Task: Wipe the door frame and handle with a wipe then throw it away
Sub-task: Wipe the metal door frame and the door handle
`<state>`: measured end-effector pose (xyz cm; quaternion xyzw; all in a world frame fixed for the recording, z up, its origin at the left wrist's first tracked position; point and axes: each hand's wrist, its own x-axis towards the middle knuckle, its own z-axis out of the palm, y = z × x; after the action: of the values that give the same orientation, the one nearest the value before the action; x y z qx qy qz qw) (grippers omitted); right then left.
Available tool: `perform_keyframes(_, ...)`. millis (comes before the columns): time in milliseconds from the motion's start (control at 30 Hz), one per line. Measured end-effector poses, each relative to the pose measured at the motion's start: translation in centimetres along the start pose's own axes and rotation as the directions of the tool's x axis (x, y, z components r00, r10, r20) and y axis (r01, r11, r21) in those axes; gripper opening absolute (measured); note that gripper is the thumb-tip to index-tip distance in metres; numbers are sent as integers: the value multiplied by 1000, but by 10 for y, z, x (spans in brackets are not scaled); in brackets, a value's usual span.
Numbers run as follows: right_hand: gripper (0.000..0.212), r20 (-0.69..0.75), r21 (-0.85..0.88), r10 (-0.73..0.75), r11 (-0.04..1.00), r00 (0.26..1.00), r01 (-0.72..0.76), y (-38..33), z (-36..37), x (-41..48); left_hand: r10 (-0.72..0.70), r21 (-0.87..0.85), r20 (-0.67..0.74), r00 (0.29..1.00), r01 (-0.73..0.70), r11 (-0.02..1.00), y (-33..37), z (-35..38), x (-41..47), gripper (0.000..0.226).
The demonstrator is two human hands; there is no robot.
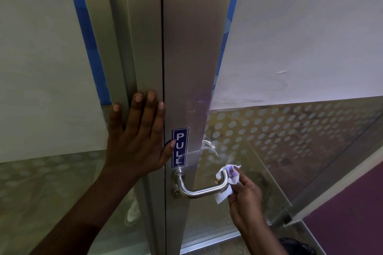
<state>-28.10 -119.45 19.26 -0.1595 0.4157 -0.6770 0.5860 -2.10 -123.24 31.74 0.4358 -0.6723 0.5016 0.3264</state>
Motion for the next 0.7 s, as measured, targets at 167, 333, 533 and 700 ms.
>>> perform_keyframes(167,61,-54,-367,-237,908,970,202,9,-10,-20,6,6,0,1000,-6,1000,0,0,0,80)
perform_keyframes(333,70,-33,-485,-293,841,955,241,14,-17,-35,1,12,-5,1000,-1,1000,1,2,-2,79)
perform_keyframes(533,48,-30,-491,-264,844,964,216,-1,-9,-12,1,12,8,1000,-1,1000,1,0,-1,80)
perform_keyframes(700,43,179,-504,-160,832,971,230,-20,10,14,-7,10,9,1000,7,1000,2,0,-2,82)
